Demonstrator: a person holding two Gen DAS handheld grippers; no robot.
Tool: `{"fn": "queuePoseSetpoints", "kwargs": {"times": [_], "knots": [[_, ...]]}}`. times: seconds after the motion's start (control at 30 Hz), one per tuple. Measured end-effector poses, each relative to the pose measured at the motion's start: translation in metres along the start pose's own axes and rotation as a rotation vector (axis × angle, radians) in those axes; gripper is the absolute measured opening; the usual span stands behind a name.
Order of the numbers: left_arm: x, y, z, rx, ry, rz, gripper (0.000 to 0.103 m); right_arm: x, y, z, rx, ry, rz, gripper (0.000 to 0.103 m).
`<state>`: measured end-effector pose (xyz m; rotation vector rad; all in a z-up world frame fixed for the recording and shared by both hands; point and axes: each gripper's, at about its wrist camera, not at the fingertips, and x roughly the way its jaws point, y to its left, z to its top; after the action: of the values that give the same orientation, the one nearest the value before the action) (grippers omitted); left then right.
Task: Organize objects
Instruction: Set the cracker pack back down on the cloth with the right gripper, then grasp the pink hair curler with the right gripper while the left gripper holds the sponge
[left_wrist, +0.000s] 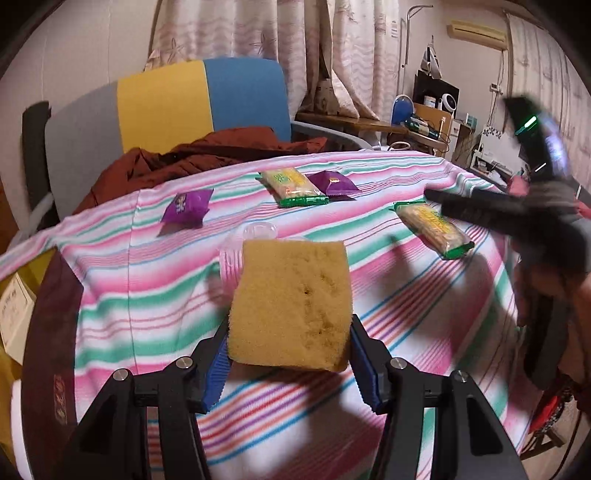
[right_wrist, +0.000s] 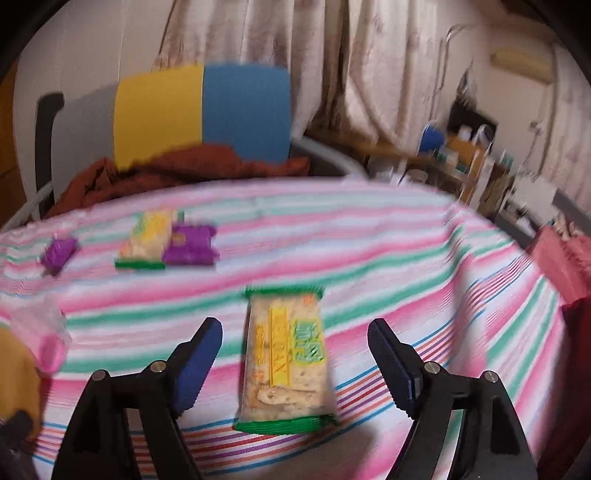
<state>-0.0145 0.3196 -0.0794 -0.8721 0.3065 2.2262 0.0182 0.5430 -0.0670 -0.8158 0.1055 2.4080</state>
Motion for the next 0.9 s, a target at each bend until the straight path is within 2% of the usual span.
{"fn": "queuePoseSetpoints", "kwargs": {"times": [0.03,0.07,0.17,0.27,0.33,0.4,0.5,0.57,0.7,0.83,0.9], "knots": [[-0.001,0.002,-0.001,-0.007,0.001,-0.006,0.058,-0.011,0.002,0.003,0.006,-0.031,0.013,0.082],[-0.001,0.003,-0.002,-0.015,0.003,-0.014,0.058,-0.026,0.006,0.008,0.014,-0.065,0.066,0.082],[0.000,0.005,-0.002,-0.025,0.008,-0.023,0.058,-0.045,0.034,0.020,-0.038,-0.049,0.237,0.082],[-0.001,0.006,-0.003,-0.025,0.008,-0.022,0.058,-0.044,0.073,0.030,-0.093,0.063,0.422,0.077],[-0.001,0.005,-0.004,-0.025,0.012,-0.023,0.058,-0.029,0.097,0.038,-0.065,0.195,0.531,0.077],[-0.002,0.007,-0.006,-0.031,0.014,-0.029,0.058,-0.016,0.113,0.044,-0.015,0.305,0.597,0.076],[-0.003,0.010,-0.008,-0.049,0.017,-0.048,0.058,0.001,0.139,0.050,-0.001,0.453,0.621,0.076],[-0.003,0.013,-0.008,-0.059,0.016,-0.058,0.058,0.010,0.159,0.048,-0.049,0.543,0.598,0.076],[-0.002,0.018,-0.010,-0.082,0.023,-0.079,0.058,0.025,0.177,0.030,-0.086,0.663,0.561,0.072],[-0.001,0.021,-0.010,-0.096,0.024,-0.094,0.058,0.027,0.167,0.030,-0.044,0.639,0.570,0.070],[0.000,0.021,-0.010,-0.095,0.025,-0.093,0.058,0.028,0.152,0.033,0.027,0.598,0.581,0.070]]}}
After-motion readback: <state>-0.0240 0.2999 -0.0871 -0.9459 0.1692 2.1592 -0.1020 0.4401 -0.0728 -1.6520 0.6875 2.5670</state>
